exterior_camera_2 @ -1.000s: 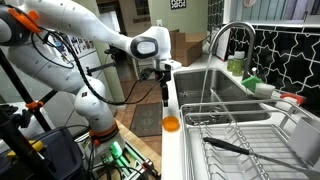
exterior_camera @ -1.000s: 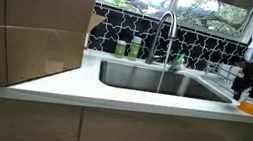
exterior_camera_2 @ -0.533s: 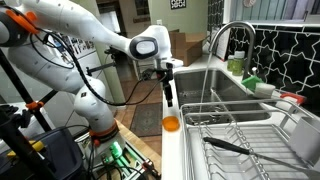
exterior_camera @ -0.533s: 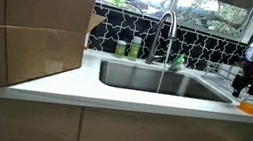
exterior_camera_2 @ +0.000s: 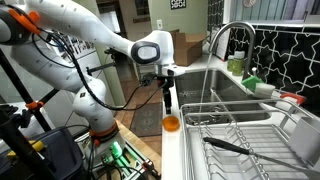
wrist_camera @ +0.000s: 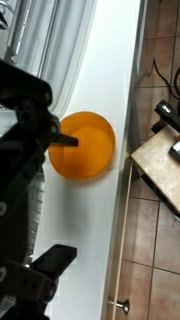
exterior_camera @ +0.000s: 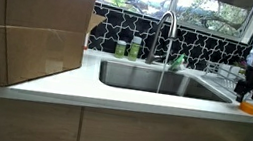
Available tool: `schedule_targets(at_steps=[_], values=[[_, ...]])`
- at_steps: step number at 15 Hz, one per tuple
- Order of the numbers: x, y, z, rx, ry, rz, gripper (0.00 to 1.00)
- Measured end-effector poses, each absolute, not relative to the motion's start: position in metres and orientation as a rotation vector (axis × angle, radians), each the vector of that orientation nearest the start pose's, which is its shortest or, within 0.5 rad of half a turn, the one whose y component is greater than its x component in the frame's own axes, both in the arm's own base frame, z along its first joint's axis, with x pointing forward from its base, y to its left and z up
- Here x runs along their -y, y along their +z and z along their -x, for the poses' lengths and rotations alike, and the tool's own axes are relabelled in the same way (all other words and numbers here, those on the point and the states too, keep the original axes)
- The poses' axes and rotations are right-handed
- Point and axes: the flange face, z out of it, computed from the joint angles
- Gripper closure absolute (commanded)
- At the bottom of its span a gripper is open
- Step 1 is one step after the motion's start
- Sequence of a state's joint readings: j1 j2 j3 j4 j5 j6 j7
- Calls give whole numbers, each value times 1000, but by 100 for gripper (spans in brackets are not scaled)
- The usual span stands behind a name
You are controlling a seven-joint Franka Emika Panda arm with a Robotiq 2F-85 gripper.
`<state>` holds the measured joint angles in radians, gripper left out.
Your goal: Open the tap, fetch some water in the small orange bowl, close the tap
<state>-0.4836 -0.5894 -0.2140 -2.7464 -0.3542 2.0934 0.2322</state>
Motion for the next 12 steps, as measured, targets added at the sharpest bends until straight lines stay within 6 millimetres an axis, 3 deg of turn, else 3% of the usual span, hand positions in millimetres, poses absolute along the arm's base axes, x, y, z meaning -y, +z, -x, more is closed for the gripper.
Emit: schedule_targets(at_steps=[2, 3, 5, 7, 12], values=[[233, 377, -252, -1136, 193, 3094, 0], [235, 374, -251, -1132, 206, 3092, 5], [238, 368, -249, -1125, 231, 3086, 29], [239, 363, -249, -1110, 252, 3084, 36], [241, 352, -249, -1062, 301, 3086, 76]])
